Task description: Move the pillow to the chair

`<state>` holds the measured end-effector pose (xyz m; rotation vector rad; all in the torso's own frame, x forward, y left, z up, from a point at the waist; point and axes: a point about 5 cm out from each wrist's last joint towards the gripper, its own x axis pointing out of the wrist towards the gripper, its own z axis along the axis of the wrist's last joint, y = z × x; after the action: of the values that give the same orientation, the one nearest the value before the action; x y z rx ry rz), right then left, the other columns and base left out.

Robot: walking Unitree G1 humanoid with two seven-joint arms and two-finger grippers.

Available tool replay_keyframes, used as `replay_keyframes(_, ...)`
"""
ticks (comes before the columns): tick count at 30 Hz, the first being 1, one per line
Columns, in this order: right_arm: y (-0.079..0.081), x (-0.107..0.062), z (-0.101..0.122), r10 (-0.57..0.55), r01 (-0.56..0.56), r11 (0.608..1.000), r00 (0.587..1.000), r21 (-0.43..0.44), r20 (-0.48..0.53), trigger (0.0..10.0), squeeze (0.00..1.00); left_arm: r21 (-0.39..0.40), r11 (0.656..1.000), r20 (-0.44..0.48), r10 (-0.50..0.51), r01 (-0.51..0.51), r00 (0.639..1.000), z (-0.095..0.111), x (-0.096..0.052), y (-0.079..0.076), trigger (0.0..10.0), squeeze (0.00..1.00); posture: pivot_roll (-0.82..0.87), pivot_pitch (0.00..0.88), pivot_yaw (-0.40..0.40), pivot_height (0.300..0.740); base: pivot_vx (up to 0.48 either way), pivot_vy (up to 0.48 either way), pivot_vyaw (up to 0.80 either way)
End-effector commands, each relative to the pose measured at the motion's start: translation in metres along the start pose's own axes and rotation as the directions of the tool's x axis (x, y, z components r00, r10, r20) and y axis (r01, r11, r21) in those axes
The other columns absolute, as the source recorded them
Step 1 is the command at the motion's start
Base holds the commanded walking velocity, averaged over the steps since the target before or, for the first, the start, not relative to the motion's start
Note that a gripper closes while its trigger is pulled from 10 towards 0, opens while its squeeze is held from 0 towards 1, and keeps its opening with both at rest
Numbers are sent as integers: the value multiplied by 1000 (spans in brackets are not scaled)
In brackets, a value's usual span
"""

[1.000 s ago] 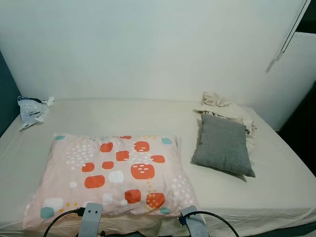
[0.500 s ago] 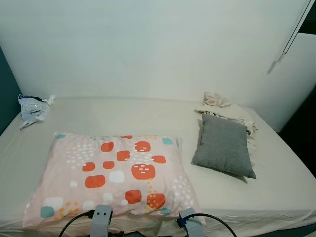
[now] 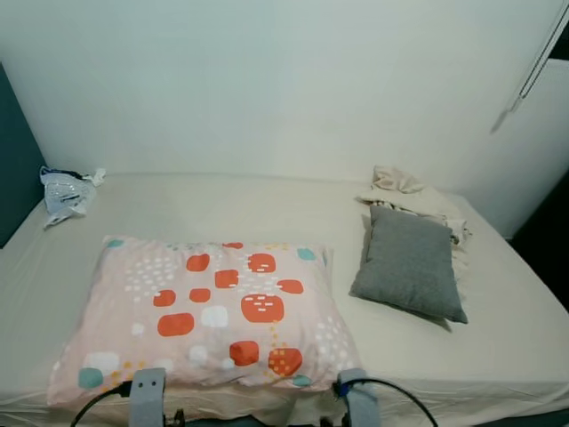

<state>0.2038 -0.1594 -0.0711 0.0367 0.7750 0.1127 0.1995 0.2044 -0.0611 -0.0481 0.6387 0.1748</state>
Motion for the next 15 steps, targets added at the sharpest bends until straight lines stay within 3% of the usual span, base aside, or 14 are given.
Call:
replay_keyframes(1,-11,1,15,-63,61,998,996,31,68,10000,0,-7,1000,72,25,-24,997,15,4,4,10000,0,-1,39,-52,740,0,0,0)
replay_keyframes(2,-14,2,23,-81,78,996,991,31,103,10000,0,-56,997,102,53,-48,993,22,5,5,10000,0,-17,77,-44,740,0,0,0)
replay_keyframes(4,-15,2,27,-75,73,997,990,20,122,10000,0,-74,996,110,63,-55,992,24,5,5,10000,0,-23,79,-37,740,0,0,0)
replay_keyframes(6,-14,3,41,-77,94,992,979,-81,190,10000,0,-81,996,130,35,-25,991,27,6,0,10000,0,-40,106,-29,740,0,0,0)
replay_keyframes(9,-12,4,46,-74,87,995,973,-49,218,10000,0,-57,998,139,28,-20,990,27,5,1,10000,0,-47,135,-24,740,0,0,0)
replay_keyframes(15,1,7,53,-36,67,990,970,-123,239,10000,0,-136,990,179,51,-26,983,33,3,12,10000,0,13,142,-93,740,0,0,0)
